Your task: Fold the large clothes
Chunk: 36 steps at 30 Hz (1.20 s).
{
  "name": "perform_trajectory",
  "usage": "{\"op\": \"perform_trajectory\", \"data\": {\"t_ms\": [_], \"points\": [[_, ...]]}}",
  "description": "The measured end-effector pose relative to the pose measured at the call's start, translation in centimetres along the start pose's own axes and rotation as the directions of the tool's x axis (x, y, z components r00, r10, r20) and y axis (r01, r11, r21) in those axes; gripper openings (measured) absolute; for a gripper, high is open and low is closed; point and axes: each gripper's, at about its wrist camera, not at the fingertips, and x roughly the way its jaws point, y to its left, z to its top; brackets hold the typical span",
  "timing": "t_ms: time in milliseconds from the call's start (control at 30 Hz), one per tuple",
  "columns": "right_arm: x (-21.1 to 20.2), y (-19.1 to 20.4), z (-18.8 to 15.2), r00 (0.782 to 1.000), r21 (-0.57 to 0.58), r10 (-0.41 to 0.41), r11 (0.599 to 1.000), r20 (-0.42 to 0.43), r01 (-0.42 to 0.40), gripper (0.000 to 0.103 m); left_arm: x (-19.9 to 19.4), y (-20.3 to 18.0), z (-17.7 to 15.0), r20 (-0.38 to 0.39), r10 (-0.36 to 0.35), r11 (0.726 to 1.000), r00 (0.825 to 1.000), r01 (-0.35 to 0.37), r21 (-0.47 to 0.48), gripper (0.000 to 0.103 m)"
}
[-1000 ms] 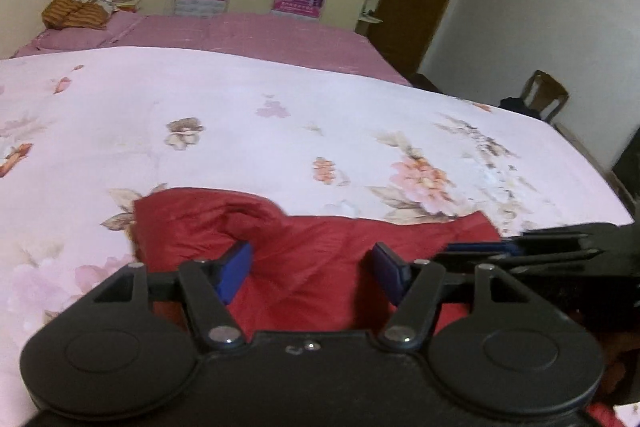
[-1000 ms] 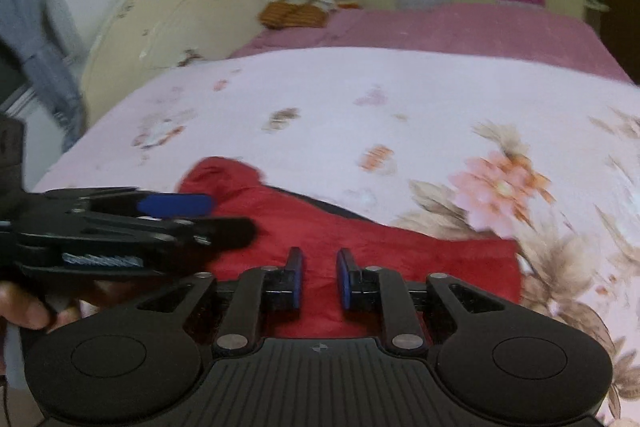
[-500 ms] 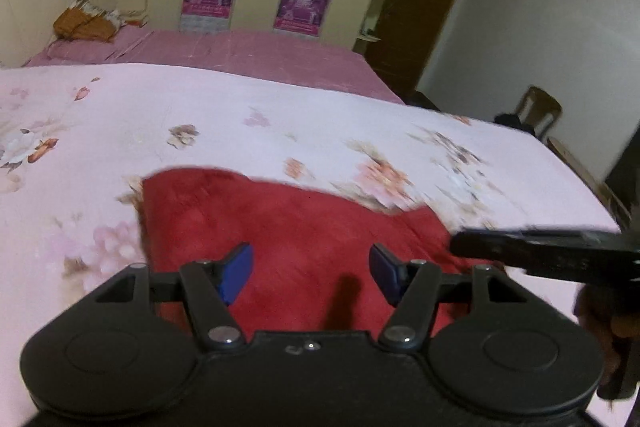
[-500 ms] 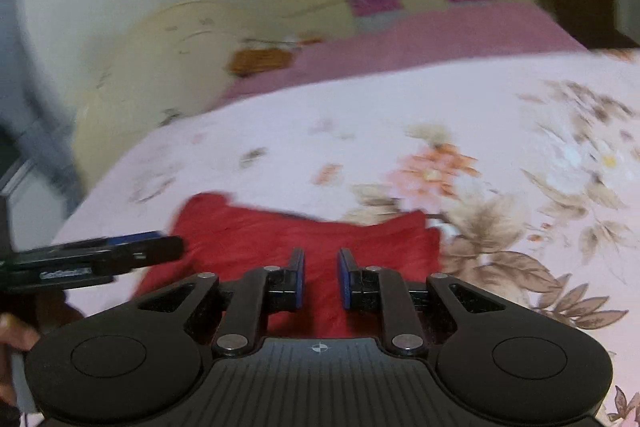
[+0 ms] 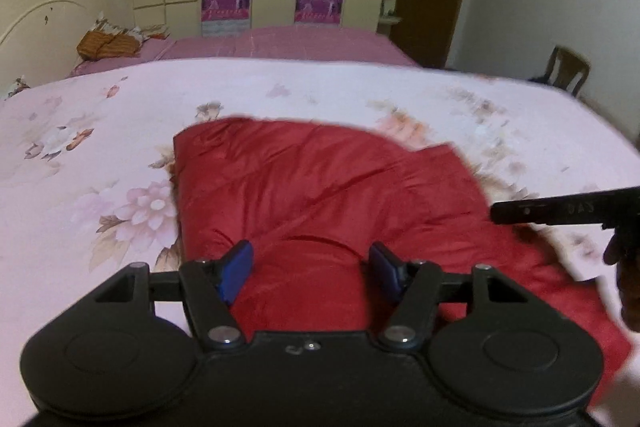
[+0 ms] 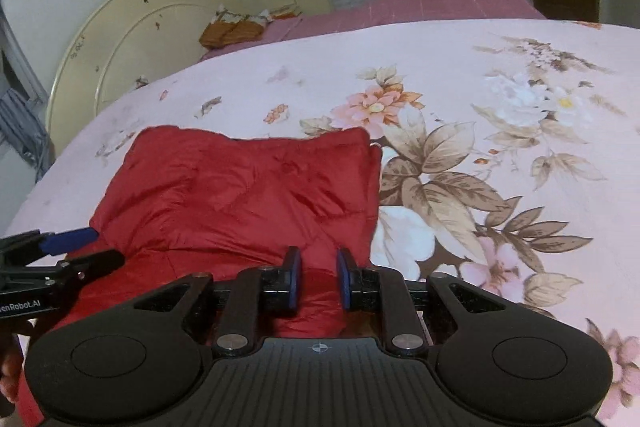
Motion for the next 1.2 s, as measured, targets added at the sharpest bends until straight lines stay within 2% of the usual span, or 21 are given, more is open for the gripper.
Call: {"op": "perform_trajectory", "data": {"t_ms": [133,233,267,333,433,533,667,767,933,1200], "points": [[-5.0,2.5,-0.6,0.991,-0.079,0.127,0.989,0.037,-0.124,0.018,-3.7,-1.5,-1.2,0.028,-0.062,0.998,0.998,0.061,0.011,0.062],[-7.1,4.9,-2.8,0.978,-0.169,0.206,0.965,0.005,-0.203,0.018,-4.9,-2.8,-3.1,0.013,-0.086,0.996,0.996,0.086,0.014,0.062],[-7.1,5.6,-3.9,0.979,-0.21,0.204,0.956,-0.018,-0.203,0.018,-4.8,-3.0,-3.9,0.005,-0.082,0.997,0.997,0.082,0.014,0.062],[-6.0,6.3,-5.7,0.99,-0.278,0.131,0.95,-0.05,-0.14,0.018,-4.3,-3.4,-5.2,0.002,-0.057,0.998,0.998,0.057,0.026,0.066],[-4.8,5.5,-6.8,0.993,-0.232,0.1,0.966,-0.063,-0.112,0.018,-3.6,-3.6,-6.3,0.024,-0.041,0.998,0.999,0.04,0.05,0.065],[-5.4,6.0,-7.1,0.996,-0.233,0.069,0.969,-0.051,-0.079,0.018,-4.4,-3.8,-6.2,0.02,-0.023,0.999,1.0,0.022,0.045,0.062],[-9.3,6.9,-8.1,0.994,-0.245,0.107,0.964,-0.003,-0.104,0.018,-7.6,-4.3,-7.0,0.048,-0.018,1.0,0.999,0.017,0.009,0.062],[-10.9,7.2,-9.6,0.992,-0.253,0.125,0.96,0.0,-0.121,0.018,-8.5,-4.7,-8.6,0.047,0.005,1.0,0.999,-0.004,-0.006,0.063],[-9.5,6.4,-11.4,0.997,-0.229,0.069,0.97,-0.039,-0.076,0.018,-8.1,-4.6,-10.4,0.026,0.058,0.998,0.998,-0.058,-0.024,0.067],[-9.1,5.4,-11.8,0.996,-0.197,0.06,0.978,-0.072,-0.073,0.018,-8.1,-4.4,-11.1,0.018,0.105,0.993,0.994,-0.104,-0.048,0.068]]}}
